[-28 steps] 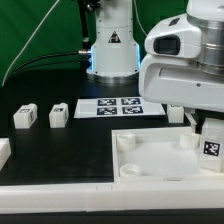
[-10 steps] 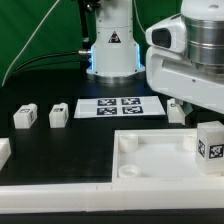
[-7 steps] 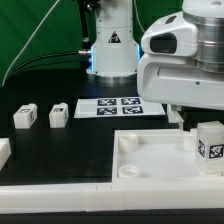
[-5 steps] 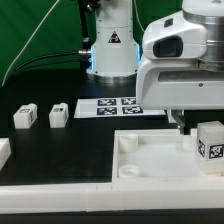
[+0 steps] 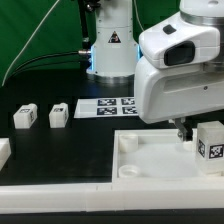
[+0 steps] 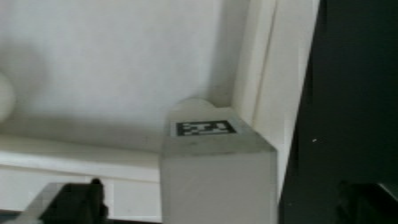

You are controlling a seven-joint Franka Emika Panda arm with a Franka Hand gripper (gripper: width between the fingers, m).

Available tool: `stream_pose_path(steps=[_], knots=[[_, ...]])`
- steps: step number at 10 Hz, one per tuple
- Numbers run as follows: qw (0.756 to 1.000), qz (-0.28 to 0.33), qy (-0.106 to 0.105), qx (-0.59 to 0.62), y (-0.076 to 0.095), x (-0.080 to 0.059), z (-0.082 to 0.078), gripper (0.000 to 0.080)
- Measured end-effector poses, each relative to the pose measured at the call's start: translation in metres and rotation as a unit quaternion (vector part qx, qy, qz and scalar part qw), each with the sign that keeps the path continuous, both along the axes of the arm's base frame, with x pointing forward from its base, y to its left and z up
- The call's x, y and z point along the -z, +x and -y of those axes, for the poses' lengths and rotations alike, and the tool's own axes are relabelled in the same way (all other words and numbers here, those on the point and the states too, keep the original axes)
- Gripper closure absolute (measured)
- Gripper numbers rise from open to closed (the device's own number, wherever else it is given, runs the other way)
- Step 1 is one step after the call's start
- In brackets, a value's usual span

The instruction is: Assemble one leg

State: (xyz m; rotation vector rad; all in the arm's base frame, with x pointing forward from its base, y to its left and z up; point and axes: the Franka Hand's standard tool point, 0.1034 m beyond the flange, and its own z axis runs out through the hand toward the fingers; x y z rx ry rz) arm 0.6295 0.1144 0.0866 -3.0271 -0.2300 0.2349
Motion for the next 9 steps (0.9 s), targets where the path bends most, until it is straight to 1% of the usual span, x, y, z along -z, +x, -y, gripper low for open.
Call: stream_pose_path(steps=[2, 3, 8, 9], knots=[[1.0, 0.0, 0.0, 0.0, 0.0, 0.0, 0.0001, 0.0419], [1.0, 0.0, 0.0, 0.0, 0.0, 0.0, 0.0001, 0.0508], [1.0, -0.002, -0.004, 0.03, 0.0001, 0.0, -0.0001, 0.0508], [0.996, -0.007, -0.013, 0.088, 0.0002, -0.0001, -0.0008, 0.0508]])
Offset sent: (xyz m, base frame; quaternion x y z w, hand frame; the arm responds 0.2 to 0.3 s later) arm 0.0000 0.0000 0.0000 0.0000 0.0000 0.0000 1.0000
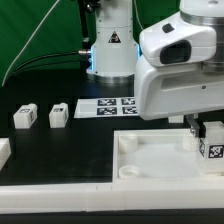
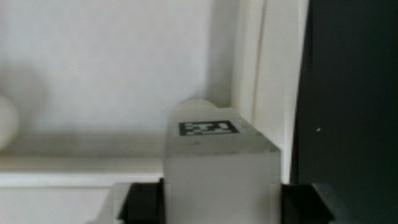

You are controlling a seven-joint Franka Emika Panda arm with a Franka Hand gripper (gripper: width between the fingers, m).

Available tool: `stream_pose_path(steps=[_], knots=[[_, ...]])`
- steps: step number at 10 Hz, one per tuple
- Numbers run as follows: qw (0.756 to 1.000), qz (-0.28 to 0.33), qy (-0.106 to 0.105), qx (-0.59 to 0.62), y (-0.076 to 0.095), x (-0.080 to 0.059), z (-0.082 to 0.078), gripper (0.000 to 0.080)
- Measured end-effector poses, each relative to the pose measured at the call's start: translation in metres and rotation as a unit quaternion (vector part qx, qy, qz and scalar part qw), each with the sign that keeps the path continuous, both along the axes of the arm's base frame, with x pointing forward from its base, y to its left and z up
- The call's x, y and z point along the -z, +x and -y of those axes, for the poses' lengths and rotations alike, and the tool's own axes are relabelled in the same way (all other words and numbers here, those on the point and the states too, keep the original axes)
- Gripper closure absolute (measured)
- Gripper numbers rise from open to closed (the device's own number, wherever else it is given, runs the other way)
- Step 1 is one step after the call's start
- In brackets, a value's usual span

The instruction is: Assemble one leg

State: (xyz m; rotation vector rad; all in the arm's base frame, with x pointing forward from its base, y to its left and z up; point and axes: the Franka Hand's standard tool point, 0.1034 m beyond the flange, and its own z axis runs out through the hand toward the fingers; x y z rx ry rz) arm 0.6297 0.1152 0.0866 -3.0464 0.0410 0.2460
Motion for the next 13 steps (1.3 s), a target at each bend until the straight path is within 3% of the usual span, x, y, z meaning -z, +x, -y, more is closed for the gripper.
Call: stream_pose_path(steps=[2, 6, 11, 13], knots=[[0.992, -0.007, -0.017, 0.122, 0.0011, 0.0003, -0.0005, 0.0505], [0.939, -0.027, -0.046, 0.34, 0.0015, -0.0003, -0.0049, 0.0505], [0.808, -0.054, -0.07, 0.583, 0.0043, -0.0011, -0.0075, 0.0505], [0.79, -0.056, -0.073, 0.606, 0.0047, -0.0012, -0.0077, 0.0505]])
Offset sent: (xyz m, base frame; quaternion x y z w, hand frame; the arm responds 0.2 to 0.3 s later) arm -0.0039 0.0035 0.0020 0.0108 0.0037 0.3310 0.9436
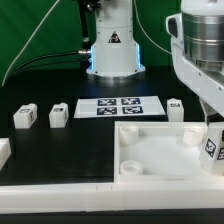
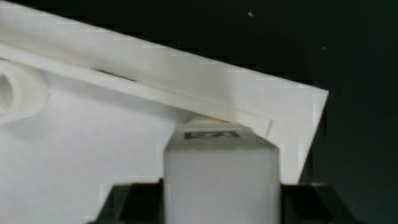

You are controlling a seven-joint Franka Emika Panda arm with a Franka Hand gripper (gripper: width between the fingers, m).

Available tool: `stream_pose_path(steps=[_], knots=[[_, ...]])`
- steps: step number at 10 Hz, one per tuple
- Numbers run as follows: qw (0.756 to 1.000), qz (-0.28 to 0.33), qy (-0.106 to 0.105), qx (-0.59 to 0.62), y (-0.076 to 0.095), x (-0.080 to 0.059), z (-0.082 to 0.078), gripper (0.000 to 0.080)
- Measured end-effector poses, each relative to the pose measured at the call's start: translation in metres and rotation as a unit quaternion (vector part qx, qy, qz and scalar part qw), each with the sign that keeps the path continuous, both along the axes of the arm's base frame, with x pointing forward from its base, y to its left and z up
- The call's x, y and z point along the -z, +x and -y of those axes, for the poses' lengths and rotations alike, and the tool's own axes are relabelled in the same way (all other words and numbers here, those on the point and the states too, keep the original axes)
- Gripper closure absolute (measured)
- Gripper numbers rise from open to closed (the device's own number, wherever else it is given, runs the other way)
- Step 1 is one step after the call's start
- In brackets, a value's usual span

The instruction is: Assemble one leg

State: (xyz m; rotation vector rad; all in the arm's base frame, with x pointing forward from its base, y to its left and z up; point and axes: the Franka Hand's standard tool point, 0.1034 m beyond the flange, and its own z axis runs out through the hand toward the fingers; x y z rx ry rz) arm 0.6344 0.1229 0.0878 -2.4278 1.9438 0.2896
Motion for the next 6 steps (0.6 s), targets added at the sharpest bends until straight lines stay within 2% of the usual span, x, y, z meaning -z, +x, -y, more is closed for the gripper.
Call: stream_pose_path(steps=[1, 2, 3, 5, 6], knots=[[1.0, -0.001, 0.0, -0.003, -0.0006, 0.0006, -0.0001, 0.0505], [1.0, -0.001, 0.0, -0.003, -0.0007, 0.0006, -0.0004, 0.0315], [1.0, 0.001, 0.002, -0.018, -0.0007, 0.0006, -0.0004, 0.0187], [0.999, 0.004, 0.006, -0.046, -0.001, 0.0013, -0.0009, 0.0161], [0.994, 0.009, 0.013, -0.109, -0.0023, 0.0035, -0.0008, 0.0161]])
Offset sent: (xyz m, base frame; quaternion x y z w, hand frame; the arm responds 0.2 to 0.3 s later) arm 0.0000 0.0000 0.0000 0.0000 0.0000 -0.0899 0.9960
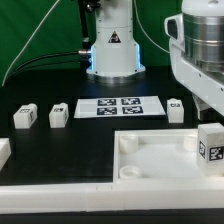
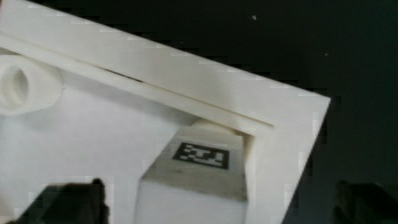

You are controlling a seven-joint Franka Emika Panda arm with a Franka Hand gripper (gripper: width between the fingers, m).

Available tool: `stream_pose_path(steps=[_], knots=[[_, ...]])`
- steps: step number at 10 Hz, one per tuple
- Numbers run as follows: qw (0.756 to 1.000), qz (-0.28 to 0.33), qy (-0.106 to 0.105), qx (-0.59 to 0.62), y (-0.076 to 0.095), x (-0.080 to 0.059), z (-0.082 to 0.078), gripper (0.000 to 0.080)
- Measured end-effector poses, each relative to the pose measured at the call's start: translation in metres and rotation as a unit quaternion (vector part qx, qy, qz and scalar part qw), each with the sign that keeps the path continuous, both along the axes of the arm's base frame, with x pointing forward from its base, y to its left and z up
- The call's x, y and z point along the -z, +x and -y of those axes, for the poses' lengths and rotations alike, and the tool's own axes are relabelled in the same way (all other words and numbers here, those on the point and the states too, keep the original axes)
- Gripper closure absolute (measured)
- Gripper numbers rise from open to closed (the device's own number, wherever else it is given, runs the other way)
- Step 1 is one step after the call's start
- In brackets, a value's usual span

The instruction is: Assemble one leg

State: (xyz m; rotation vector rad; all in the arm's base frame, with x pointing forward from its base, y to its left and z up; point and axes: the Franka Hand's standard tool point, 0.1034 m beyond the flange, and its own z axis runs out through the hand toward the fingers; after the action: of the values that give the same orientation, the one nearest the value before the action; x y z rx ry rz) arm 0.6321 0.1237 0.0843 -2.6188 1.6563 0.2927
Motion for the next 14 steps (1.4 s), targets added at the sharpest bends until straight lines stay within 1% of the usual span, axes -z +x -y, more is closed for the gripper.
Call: stream_pose_path(steps=[2, 4, 6, 8, 9, 10, 12, 13, 14], knots=[[0.988, 0.01, 0.016, -0.152, -0.0023, 0.0011, 0.0016, 0.0151], [0.964, 0.023, 0.034, -0.264, -0.0023, 0.0011, 0.003, 0.0151], [0.923, 0.036, 0.048, -0.379, -0.0012, 0.0006, 0.0058, 0.0151], [0.872, 0.048, 0.062, -0.483, -0.0013, 0.0015, 0.009, 0.0151], [0.852, 0.052, 0.067, -0.516, -0.0013, 0.0016, 0.0091, 0.0151], [0.846, 0.053, 0.069, -0.526, -0.0013, 0.0017, 0.0091, 0.0151], [0.848, 0.053, 0.068, -0.523, -0.0013, 0.0017, 0.0091, 0.0151], [0.848, 0.053, 0.068, -0.523, -0.0013, 0.0017, 0.0091, 0.0271], [0.848, 0.053, 0.068, -0.523, -0.0013, 0.0017, 0.0091, 0.0408]])
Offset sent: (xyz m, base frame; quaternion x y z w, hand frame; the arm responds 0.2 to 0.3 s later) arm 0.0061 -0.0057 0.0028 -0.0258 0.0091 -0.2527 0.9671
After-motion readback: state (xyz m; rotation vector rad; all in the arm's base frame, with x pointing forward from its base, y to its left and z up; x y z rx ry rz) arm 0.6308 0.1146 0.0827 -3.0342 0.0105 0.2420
